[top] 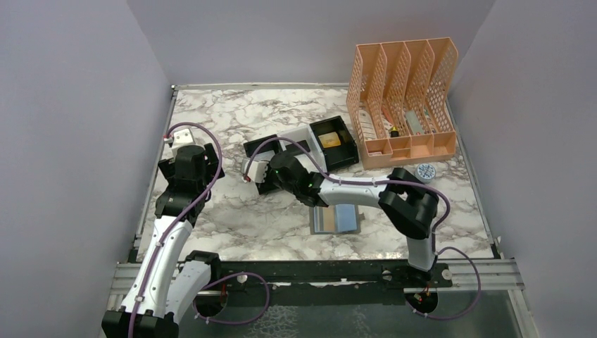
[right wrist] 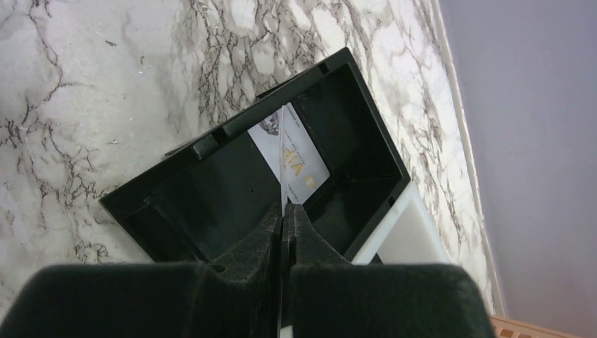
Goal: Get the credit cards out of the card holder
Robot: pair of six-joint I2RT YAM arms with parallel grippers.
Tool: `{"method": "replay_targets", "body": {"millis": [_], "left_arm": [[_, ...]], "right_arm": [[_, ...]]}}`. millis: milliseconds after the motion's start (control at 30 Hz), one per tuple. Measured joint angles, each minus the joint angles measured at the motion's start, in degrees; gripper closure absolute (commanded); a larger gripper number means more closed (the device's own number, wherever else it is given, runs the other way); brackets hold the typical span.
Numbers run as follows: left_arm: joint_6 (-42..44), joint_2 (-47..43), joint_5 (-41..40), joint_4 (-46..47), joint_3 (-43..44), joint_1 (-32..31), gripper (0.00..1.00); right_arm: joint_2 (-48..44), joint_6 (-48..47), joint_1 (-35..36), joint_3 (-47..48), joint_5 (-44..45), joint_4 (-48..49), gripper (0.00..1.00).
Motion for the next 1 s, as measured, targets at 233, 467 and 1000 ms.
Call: {"method": "replay_targets", "body": {"millis": [233, 467, 1000], "left_arm": [[0.0, -0.2, 0.0, 0.0, 0.0, 0.0, 0.01], [0.0, -0.2, 0.0, 0.0, 0.0, 0.0, 0.01], [0.0, -0.2, 0.0, 0.0, 0.0, 0.0, 0.01]], "right_arm": [[6.6, -3.1, -1.4, 5.1, 0.0, 0.2, 0.99], [9.6, -6.8, -3.0, 7.8, 0.1, 0.7, 0.99], [15.7, -15.0, -3.8, 11.3, -0.2, 1.8, 0.96]]}}
